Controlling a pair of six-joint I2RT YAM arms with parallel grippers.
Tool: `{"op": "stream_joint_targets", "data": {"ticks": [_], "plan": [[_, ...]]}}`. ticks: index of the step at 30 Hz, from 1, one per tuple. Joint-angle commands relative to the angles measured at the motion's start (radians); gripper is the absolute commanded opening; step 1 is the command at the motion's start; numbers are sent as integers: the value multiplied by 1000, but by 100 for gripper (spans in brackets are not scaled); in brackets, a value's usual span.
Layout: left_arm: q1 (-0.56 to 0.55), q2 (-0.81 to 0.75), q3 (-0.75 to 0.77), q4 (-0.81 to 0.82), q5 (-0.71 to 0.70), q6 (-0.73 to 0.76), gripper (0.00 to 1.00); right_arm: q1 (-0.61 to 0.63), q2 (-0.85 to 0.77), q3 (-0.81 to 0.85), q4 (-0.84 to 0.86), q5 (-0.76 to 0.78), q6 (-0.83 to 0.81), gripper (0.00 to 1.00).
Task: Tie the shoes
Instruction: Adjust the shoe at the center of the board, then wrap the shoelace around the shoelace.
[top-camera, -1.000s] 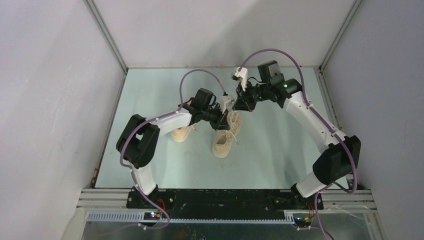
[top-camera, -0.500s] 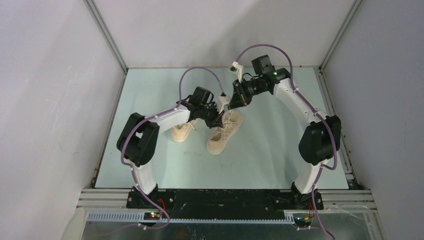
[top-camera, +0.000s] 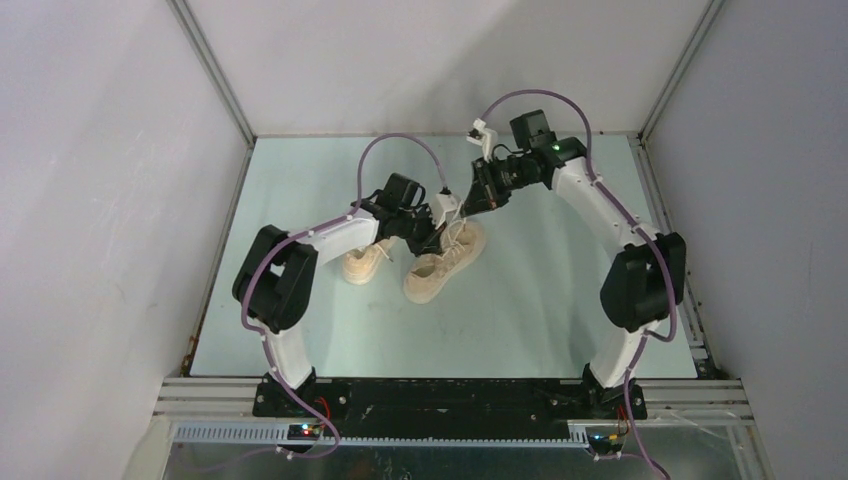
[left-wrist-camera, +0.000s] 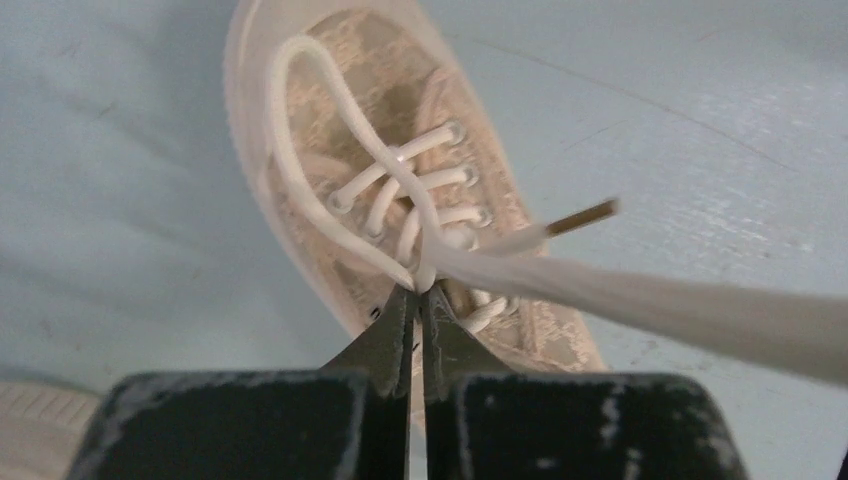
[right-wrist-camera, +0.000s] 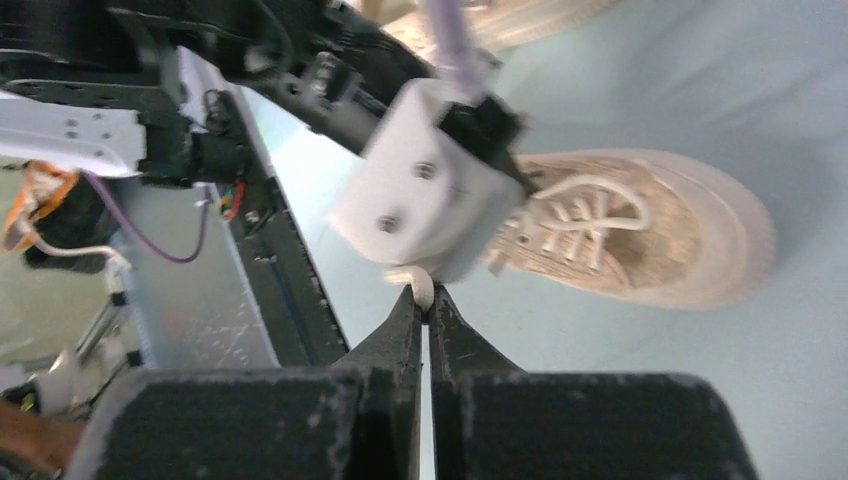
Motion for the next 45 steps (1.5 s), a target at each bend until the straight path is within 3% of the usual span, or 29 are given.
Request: {"op": "stream_joint_targets", "data": {"ticks": [1,7,11,16,22,28,31,36,45], "plan": [[-21,-66,-3,10,211,24,0,-60,-122,-94,187,153,10,0],[48,-91,-88,101,372,-207,0,-87,-178,-312,193,263,55,0],[76,-94,-93,47,389,-200,0,-86,-86,-322,228,367,152,0],[92,-91,-99,11,275,-205,0,-76,108,-258,171,463,230,0],[76,-94,-146,66,340,-232,0,-46,282,-179,186,465,231,0],[3,-116,-156,53,344,-195,0,-45,450,100,210,406,237,0],[-23,-131,-140,9,285,-166,0,-47,447,125,218,393,224,0],[-2,-160,-82,-88,182,-68,0,-70,312,77,167,365,125,0],[70,-94,-4,-90,372,-69,0,-20,197,222,71,252,-17,0]]}}
